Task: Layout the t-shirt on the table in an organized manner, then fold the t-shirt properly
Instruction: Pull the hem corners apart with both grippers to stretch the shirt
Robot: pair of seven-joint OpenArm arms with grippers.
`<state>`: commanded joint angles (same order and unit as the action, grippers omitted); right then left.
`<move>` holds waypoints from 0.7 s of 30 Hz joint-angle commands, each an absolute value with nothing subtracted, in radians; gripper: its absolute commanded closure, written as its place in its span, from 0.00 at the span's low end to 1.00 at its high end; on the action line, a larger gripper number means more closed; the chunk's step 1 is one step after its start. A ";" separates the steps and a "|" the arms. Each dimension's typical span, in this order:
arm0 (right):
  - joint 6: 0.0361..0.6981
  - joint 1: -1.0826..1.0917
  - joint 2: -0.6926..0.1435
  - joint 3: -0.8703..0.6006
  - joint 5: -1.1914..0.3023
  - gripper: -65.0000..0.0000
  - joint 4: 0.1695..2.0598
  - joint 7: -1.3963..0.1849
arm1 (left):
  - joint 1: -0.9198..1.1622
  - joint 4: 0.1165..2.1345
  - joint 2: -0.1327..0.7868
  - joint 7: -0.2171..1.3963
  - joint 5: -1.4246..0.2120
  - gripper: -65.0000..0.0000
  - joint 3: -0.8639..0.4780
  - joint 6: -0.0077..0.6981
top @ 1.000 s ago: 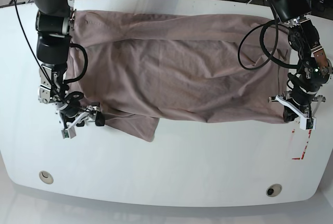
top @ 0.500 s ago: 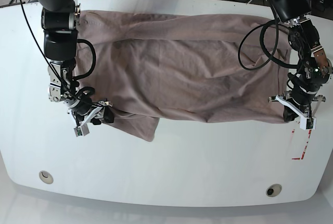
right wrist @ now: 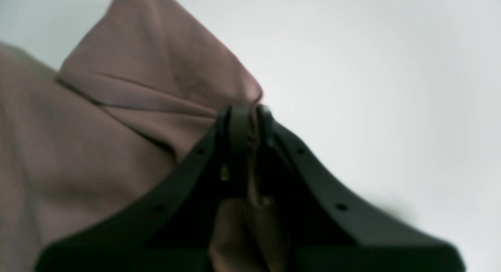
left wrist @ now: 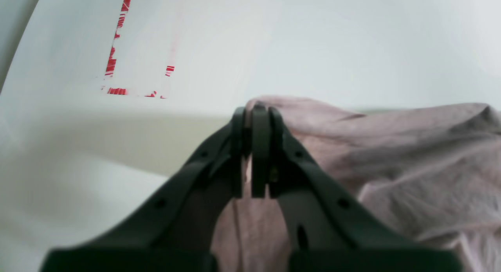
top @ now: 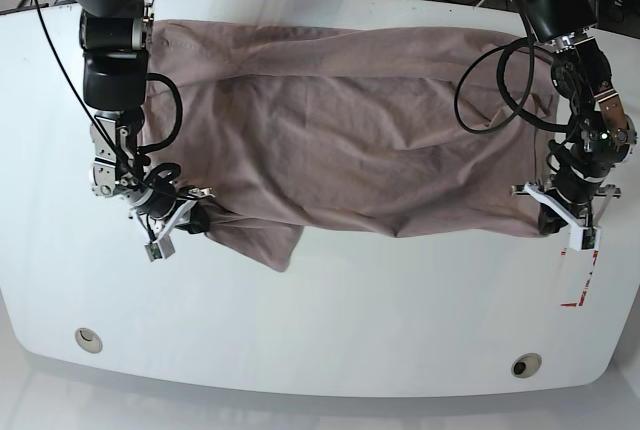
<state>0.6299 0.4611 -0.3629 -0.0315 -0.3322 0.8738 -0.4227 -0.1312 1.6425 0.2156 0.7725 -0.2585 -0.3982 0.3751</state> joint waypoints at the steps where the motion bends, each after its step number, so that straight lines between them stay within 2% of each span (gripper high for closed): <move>1: 0.630 0.458 -0.369 -0.031 -0.332 1.00 0.909 -0.446 | -0.131 1.643 0.216 0.773 -0.259 0.99 -0.398 0.375; 12: 0.625 0.410 -0.430 -0.033 -0.331 1.00 1.148 -0.578 | -0.137 1.641 0.217 0.773 -0.259 0.99 -0.398 0.375; 21: 0.625 0.360 -0.449 -0.070 -0.323 1.00 1.285 -0.616 | -0.176 1.643 0.222 0.771 -0.259 0.99 -0.398 0.375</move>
<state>0.6252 0.3598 -0.4488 -0.0698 -0.3230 1.2850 -0.6160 -0.1757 1.6425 0.2217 0.7710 -0.2585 -0.3982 0.3751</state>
